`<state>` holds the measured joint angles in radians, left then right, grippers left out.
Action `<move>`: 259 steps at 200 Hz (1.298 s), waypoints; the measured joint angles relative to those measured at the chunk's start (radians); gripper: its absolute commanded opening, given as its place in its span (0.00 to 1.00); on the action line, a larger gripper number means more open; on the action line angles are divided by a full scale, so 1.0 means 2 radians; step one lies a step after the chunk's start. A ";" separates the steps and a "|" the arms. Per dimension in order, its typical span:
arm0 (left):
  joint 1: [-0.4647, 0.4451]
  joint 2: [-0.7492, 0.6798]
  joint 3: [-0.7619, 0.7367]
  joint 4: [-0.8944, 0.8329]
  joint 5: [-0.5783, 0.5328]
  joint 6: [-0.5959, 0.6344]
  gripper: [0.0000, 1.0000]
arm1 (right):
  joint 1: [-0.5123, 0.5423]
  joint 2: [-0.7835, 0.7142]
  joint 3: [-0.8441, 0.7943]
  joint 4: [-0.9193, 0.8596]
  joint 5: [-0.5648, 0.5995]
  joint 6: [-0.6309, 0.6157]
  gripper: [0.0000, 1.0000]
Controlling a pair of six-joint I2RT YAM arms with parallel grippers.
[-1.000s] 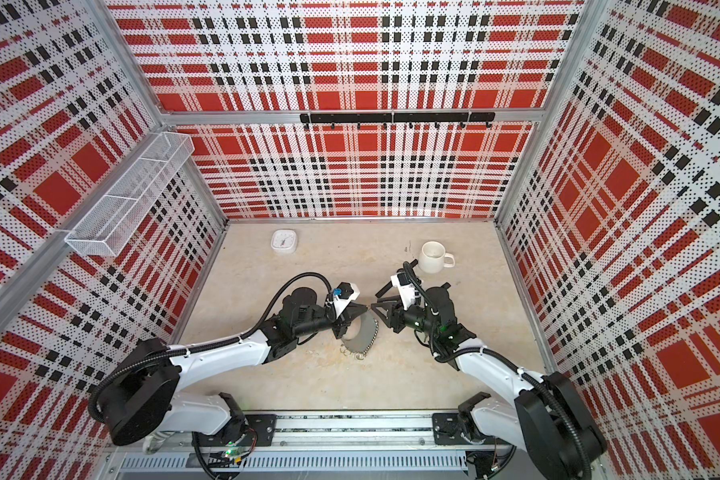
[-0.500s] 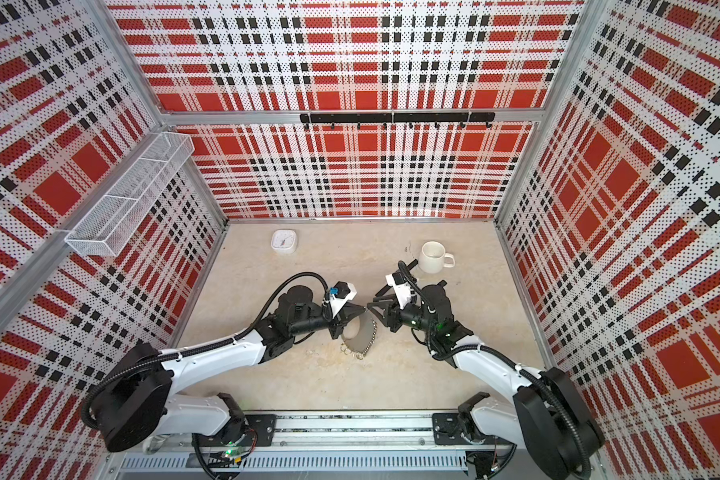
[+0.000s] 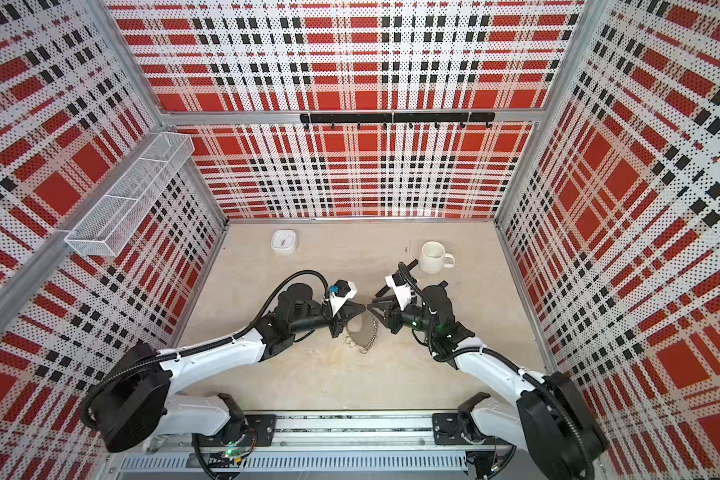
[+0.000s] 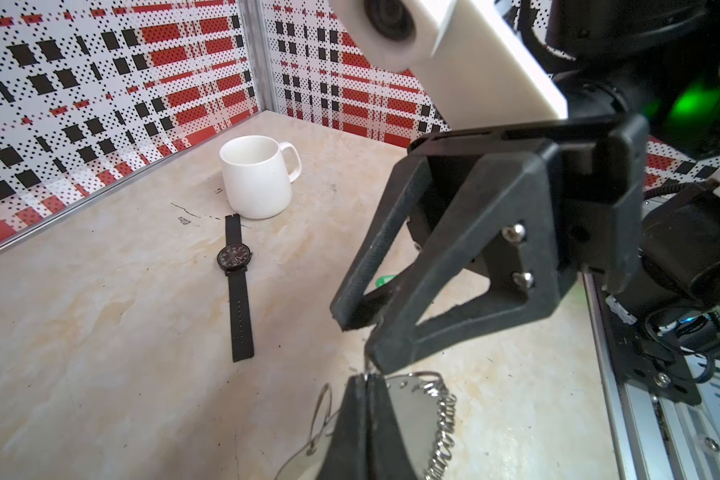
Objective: Put the keys on the keyring
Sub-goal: 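Grasp the keyring plate edge near the red handle with the right gripper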
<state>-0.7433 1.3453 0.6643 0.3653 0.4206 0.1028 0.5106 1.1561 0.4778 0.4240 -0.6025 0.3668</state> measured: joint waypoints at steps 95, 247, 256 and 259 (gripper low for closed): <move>0.005 -0.005 0.007 -0.015 0.010 0.000 0.00 | 0.012 0.011 0.000 0.000 -0.004 -0.004 0.21; 0.009 -0.008 0.026 -0.060 0.038 0.039 0.00 | 0.017 0.012 0.010 -0.030 0.012 -0.024 0.36; 0.011 -0.008 0.029 -0.067 0.041 0.042 0.00 | 0.017 0.012 0.011 -0.033 0.014 -0.027 0.36; 0.012 -0.008 0.030 -0.068 0.042 0.042 0.00 | 0.017 0.012 0.012 -0.034 0.014 -0.027 0.36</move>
<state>-0.7200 1.3285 0.7238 0.2287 0.5041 0.1871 0.5453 1.1797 0.5011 0.3557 -0.5743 0.3126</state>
